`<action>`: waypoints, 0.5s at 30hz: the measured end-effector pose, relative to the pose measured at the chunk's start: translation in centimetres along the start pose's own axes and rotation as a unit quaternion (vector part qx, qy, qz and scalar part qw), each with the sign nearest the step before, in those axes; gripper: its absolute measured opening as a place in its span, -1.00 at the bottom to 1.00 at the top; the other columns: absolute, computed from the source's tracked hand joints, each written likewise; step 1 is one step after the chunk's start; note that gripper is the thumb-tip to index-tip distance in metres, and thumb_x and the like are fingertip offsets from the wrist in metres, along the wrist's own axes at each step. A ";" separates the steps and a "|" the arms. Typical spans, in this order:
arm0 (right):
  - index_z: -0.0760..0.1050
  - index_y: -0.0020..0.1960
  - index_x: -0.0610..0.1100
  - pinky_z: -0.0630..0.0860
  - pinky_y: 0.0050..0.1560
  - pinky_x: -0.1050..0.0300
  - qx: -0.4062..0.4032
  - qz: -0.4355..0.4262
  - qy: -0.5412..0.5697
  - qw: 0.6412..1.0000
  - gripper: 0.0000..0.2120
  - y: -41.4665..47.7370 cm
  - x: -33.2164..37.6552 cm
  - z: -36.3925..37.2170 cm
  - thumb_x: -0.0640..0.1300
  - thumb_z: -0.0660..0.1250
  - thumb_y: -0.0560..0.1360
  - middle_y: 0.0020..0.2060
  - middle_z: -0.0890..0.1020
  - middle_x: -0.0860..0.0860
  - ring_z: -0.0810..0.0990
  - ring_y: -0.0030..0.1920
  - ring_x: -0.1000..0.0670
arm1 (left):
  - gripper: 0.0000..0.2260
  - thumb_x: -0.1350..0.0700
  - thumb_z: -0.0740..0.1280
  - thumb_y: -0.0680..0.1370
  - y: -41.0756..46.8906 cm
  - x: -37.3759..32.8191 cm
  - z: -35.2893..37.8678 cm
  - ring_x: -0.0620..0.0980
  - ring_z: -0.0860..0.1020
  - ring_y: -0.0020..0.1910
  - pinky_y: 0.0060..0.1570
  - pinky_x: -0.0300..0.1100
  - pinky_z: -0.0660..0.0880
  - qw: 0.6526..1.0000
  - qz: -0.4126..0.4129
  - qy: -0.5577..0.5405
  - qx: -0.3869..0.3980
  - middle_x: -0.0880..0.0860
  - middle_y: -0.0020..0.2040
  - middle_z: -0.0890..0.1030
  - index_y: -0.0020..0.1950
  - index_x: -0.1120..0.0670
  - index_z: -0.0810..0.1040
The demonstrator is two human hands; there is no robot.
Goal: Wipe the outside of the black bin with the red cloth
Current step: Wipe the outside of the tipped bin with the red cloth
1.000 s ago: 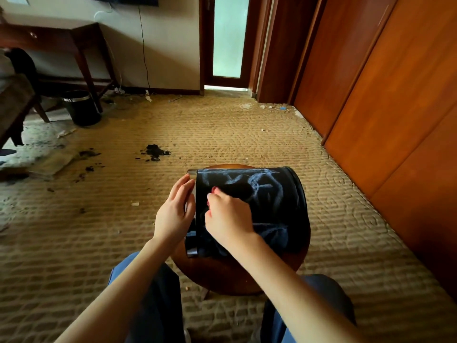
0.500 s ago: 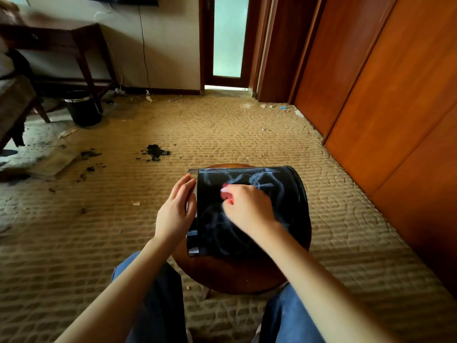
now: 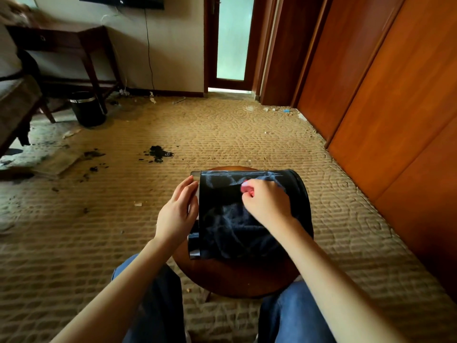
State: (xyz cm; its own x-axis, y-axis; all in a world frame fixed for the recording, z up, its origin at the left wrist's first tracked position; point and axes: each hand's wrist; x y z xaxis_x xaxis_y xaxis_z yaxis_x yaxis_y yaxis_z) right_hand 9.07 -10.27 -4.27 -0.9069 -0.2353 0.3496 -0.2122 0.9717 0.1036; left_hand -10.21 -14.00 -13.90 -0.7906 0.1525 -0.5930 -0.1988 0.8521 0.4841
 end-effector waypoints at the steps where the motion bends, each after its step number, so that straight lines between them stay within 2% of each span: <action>1: 0.59 0.07 -0.03 0.49 -0.10 0.10 -0.004 0.003 -0.009 1.000 -0.75 0.2 0.1 0.0 -0.14 0.21 0.46 -0.02 0.66 -0.06 0.60 0.03 -0.16 | -0.59 -0.02 0.10 0.60 0.1 0.0 0.0 -0.04 0.52 0.23 0.02 -0.22 0.47 1.000 -0.001 0.000 0.001 -0.06 0.46 0.36 0.39 0.08 0.43; 3: 0.57 0.03 -0.09 0.48 -0.11 0.10 0.000 -0.045 -0.035 0.998 -0.79 -0.3 2.4 0.7 -0.14 0.21 0.47 -0.02 0.64 -0.09 0.61 0.02 -0.17 | -0.58 -0.06 0.08 0.60 0.2 0.0 0.1 -0.04 0.52 0.22 0.01 -0.22 0.48 1.000 -0.004 0.003 0.003 -0.06 0.45 0.37 0.38 0.08 0.44; 7: 0.56 0.09 -0.11 0.50 0.02 0.04 0.032 -0.145 -0.016 0.989 -0.77 -1.8 5.3 2.1 -0.15 0.20 0.50 0.13 0.61 -0.05 0.59 0.09 -0.18 | -0.52 -0.11 0.03 0.56 0.2 0.0 -0.1 0.00 0.55 0.18 -0.05 -0.13 0.53 1.000 0.001 0.014 -0.002 -0.05 0.44 0.39 0.36 0.08 0.46; 11: 0.56 0.16 0.03 0.50 -0.02 0.09 0.006 -0.050 -0.024 0.998 -0.70 -0.6 0.4 0.0 -0.12 0.23 0.48 0.07 0.64 0.00 0.59 0.09 -0.13 | -0.58 -0.07 0.07 0.58 0.3 -0.1 -0.1 -0.02 0.56 0.15 -0.09 -0.11 0.57 1.000 0.009 0.018 -0.005 -0.05 0.41 0.41 0.33 0.08 0.47; 13: 0.57 0.14 0.00 0.50 -0.05 0.09 -0.019 -0.009 -0.034 0.999 -0.73 -0.5 -1.2 -0.5 -0.13 0.22 0.49 0.04 0.65 -0.01 0.60 0.06 -0.13 | -0.59 -0.07 0.06 0.59 0.5 -0.2 0.0 -0.03 0.57 0.12 -0.11 -0.15 0.57 1.000 0.005 0.023 -0.012 -0.05 0.39 0.43 0.30 0.09 0.49; 15: 0.56 0.05 -0.09 0.49 -0.08 0.08 -0.021 -0.029 -0.052 0.998 -0.79 -0.5 0.2 0.0 -0.15 0.21 0.49 0.00 0.63 -0.05 0.60 0.03 -0.16 | -0.55 -0.09 0.02 0.59 0.8 -0.4 0.0 0.00 0.59 0.10 -0.11 -0.13 0.57 0.999 -0.008 0.027 -0.016 -0.03 0.37 0.46 0.29 0.11 0.50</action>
State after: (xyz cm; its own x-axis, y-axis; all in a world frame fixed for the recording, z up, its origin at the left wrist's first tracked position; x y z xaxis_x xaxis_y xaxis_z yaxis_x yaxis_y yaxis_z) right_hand 8.94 -10.80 -4.25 -0.9267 -0.2864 0.2434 -0.2525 0.9541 0.1610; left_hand -10.02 -13.34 -13.24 -0.8166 0.1108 -0.5664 -0.2296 0.8380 0.4950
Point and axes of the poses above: each hand's wrist, its own y-axis towards the middle knuckle, its own z-axis out of the palm, x = y × z
